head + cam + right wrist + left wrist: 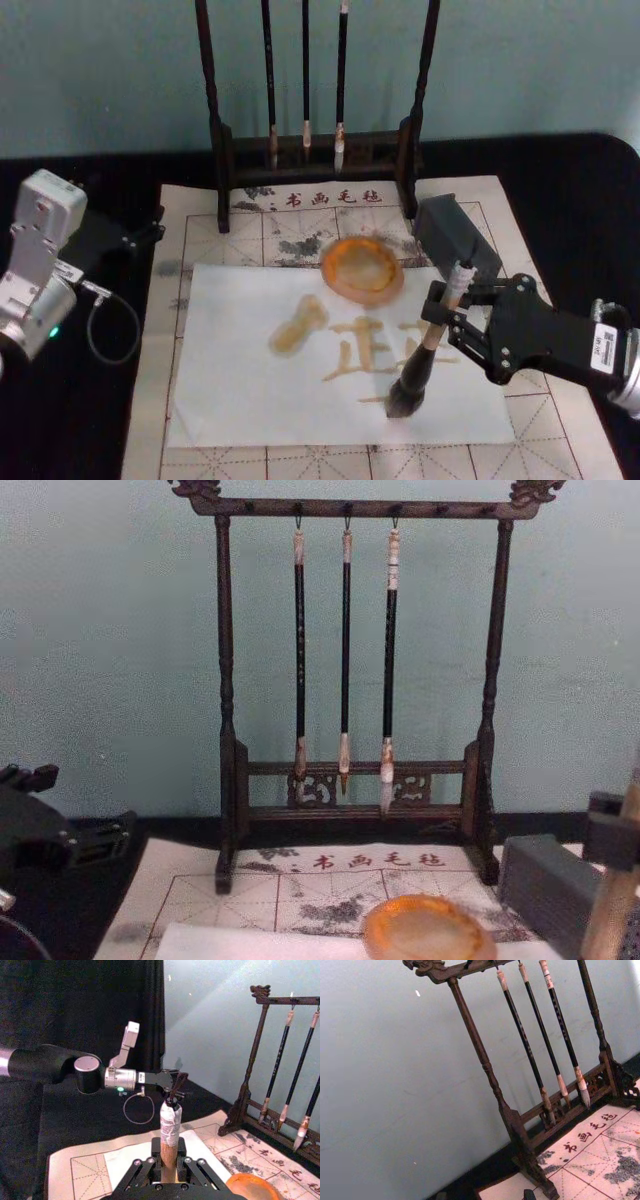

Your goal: Pick up the brush from the inkstone, write on the paper, then place the brush back to its original position.

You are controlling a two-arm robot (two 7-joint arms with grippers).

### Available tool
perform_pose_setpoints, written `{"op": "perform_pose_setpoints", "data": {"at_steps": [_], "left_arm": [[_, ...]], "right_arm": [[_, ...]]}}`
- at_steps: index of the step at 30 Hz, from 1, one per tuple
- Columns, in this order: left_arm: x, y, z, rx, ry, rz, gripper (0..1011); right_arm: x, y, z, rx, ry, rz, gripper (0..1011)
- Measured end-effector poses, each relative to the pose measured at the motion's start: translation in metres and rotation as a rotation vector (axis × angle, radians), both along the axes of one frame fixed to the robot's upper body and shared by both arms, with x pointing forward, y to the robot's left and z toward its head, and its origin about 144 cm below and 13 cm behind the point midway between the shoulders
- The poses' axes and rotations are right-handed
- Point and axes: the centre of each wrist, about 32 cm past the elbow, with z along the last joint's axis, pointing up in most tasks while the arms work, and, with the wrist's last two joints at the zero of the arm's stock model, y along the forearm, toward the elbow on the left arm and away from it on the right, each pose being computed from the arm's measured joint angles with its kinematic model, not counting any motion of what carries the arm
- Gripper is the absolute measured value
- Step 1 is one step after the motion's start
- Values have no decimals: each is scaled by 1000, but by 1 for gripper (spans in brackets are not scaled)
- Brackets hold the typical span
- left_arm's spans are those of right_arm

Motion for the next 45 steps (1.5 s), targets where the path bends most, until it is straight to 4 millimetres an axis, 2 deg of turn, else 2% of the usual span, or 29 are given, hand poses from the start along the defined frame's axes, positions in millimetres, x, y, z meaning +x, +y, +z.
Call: {"op": "perform_pose_setpoints", "data": {"at_steps": [29,37,45], "left_arm": [[0,0,0,0,0,0,1001],[0,0,0,0,0,0,1001],[0,0,0,0,0,0,1001]], "right_arm": [[-8,-3,9,20,-23,17,181],[-3,-3,13,62,-37,-19,181],[12,1,13,142,9,-114,181]]}}
